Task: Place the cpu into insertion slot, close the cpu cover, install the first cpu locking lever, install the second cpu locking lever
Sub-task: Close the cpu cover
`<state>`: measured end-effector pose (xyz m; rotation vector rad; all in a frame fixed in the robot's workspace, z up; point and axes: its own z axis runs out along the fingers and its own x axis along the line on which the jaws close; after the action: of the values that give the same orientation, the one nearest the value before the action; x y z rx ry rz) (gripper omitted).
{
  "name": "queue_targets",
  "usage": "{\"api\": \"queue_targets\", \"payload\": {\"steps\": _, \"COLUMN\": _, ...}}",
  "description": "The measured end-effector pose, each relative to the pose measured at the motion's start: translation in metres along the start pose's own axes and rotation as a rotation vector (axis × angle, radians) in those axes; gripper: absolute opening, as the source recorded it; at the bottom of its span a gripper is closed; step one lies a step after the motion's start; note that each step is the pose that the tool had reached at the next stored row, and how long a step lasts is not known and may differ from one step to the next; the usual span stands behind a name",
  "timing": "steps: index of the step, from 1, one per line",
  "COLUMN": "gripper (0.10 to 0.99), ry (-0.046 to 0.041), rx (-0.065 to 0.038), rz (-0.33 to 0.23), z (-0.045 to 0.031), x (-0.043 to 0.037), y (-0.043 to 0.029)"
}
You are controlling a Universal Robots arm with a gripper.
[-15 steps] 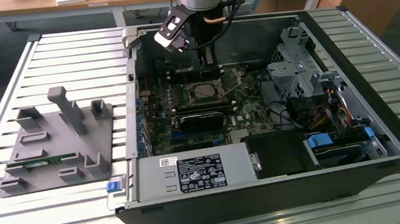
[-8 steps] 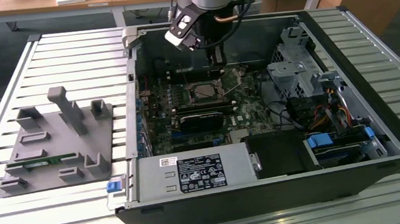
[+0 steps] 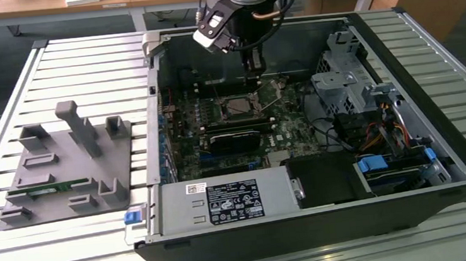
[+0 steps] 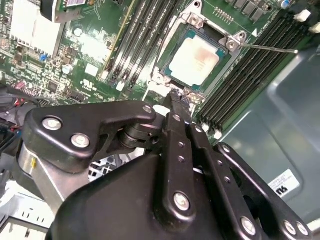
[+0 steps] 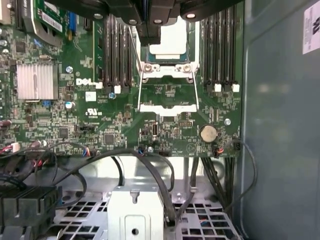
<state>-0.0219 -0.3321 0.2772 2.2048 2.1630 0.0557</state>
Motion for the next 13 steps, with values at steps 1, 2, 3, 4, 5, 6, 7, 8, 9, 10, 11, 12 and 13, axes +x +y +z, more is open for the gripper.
{"api": "queue_targets", "payload": {"steps": 1, "gripper": 0.106, "ry": 0.0000, "rx": 0.000, "rz": 0.000, "z": -0.0010, "x": 0.0000, "y": 0.0003}}
{"api": "queue_targets", "payload": {"steps": 2, "gripper": 0.106, "ry": 0.0002, "rx": 0.001, "rz": 0.000, "z": -0.0012, "x": -0.0001, "y": 0.0007}}
{"api": "queue_targets", "payload": {"steps": 3, "gripper": 0.106, "ry": 0.0003, "rx": 0.002, "rz": 0.000, "z": -0.0011, "x": -0.0001, "y": 0.0016}}
{"api": "queue_targets", "payload": {"steps": 4, "gripper": 0.106, "ry": 0.0002, "rx": 0.003, "rz": 0.000, "z": -0.0011, "x": -0.0002, "y": 0.0030}}
{"api": "queue_targets", "payload": {"steps": 5, "gripper": 0.106, "ry": 0.0001, "rx": 0.004, "rz": 0.000, "z": -0.0010, "x": -0.0003, "y": 0.0049}}
{"api": "queue_targets", "payload": {"steps": 6, "gripper": 0.106, "ry": 0.0002, "rx": 0.005, "rz": 0.000, "z": -0.0008, "x": -0.0003, "y": 0.0073}}
{"api": "queue_targets", "payload": {"steps": 7, "gripper": 0.106, "ry": 0.0003, "rx": 0.007, "rz": 0.000, "z": -0.0007, "x": -0.0003, "y": 0.0097}}
{"api": "queue_targets", "payload": {"steps": 8, "gripper": 0.106, "ry": 0.0003, "rx": 0.008, "rz": 0.000, "z": -0.0006, "x": -0.0002, "y": 0.0121}}
{"api": "queue_targets", "payload": {"steps": 9, "gripper": 0.106, "ry": 0.0003, "rx": 0.009, "rz": 0.000, "z": -0.0004, "x": -0.0002, "y": 0.0144}}
{"api": "queue_targets", "payload": {"steps": 10, "gripper": 0.106, "ry": 0.0002, "rx": 0.011, "rz": 0.000, "z": -0.0003, "x": -0.0002, "y": 0.0163}}
{"api": "queue_targets", "payload": {"steps": 11, "gripper": 0.106, "ry": 0.0002, "rx": 0.012, "rz": 0.000, "z": -0.0002, "x": -0.0002, "y": 0.0183}}
{"api": "queue_targets", "payload": {"steps": 12, "gripper": 0.106, "ry": 0.0002, "rx": 0.012, "rz": 0.000, "z": 0.0000, "x": -0.0001, "y": 0.0201}}
{"api": "queue_targets", "payload": {"steps": 13, "gripper": 0.106, "ry": 0.0001, "rx": 0.013, "rz": 0.000, "z": 0.0000, "x": -0.0001, "y": 0.0219}}
